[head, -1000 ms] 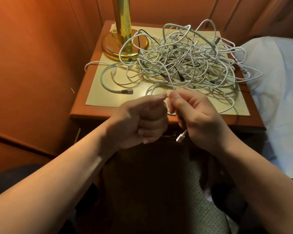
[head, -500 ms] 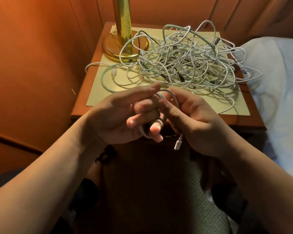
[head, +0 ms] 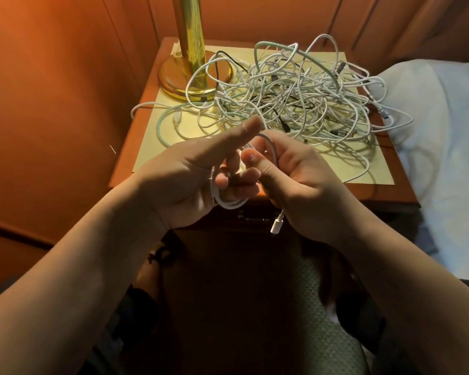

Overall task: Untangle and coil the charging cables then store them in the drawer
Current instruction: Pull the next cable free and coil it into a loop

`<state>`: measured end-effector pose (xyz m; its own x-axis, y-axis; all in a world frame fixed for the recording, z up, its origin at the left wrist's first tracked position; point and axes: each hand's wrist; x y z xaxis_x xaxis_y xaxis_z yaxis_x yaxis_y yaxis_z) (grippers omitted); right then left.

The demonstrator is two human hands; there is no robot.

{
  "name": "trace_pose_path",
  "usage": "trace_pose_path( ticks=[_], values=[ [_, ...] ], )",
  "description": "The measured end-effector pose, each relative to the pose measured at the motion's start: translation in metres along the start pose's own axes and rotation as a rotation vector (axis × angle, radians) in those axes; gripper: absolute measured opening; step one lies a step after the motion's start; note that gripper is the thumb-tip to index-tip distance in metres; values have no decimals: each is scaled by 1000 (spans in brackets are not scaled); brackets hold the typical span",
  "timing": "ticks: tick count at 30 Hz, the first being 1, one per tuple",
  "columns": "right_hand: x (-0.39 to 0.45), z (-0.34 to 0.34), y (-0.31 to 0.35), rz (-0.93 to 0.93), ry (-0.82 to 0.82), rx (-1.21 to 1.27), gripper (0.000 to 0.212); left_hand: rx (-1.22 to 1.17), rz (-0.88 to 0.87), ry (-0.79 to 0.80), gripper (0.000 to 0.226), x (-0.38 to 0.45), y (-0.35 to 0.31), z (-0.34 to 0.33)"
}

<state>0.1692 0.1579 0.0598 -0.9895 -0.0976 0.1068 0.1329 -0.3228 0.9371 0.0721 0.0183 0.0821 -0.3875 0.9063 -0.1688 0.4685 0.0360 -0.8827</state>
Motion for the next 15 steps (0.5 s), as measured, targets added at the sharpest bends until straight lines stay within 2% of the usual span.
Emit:
trace_pose_path(
  ticks=[2, 4, 8, 10, 15],
  values=[
    [1, -1, 0, -12, 5, 0, 23, 72, -31, -115, 35, 3, 3, 4],
    [1, -2, 1, -25, 10, -8, 26, 104, -14, -154, 39, 3, 4, 10],
    [4, 4, -4, -74, -38, 0, 27, -106, 9, -103, 34, 4, 6, 9],
    [5, 6, -8, -88, -46, 9, 26, -122, -3, -53, 36, 4, 11, 13],
    [1, 16, -9, -56, -15, 22, 20, 195, 20, 8, 50, 2, 12, 30]
  ],
)
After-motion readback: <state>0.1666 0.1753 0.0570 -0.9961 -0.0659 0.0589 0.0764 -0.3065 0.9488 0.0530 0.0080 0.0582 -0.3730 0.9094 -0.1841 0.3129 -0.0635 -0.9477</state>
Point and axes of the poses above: each hand's wrist, its own x-axis towards the middle knuckle, its own z-axis out of the back of the hand, y = z × x, and after that the axes turned 12 degrees about y, right-handed
